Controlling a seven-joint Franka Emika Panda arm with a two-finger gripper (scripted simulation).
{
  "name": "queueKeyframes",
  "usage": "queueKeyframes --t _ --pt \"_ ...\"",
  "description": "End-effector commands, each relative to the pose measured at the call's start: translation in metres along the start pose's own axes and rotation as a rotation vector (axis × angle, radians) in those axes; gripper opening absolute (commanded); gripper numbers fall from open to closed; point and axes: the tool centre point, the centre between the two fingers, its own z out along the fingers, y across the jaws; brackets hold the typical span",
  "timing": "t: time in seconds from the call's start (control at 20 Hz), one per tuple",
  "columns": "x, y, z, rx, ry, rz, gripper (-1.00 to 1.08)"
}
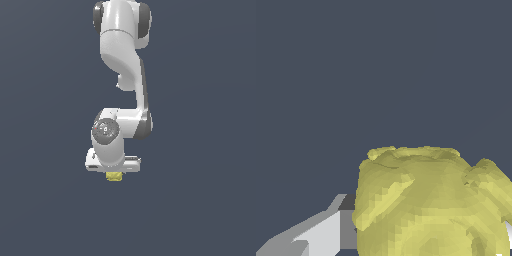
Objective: Pick up the object and move it to a goal position.
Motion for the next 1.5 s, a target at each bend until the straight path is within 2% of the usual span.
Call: queueKeyframes --t 0.0,1.0,1.45 --pt "0.001 -0.003 -0.018 0.0 0.002 0.0 -1.0" --pt "0.014 -0.035 -0.223 0.0 0.002 -0.001 -1.0" --pt "0.02 -0.043 -0.278 0.0 0.002 -0.001 -1.0"
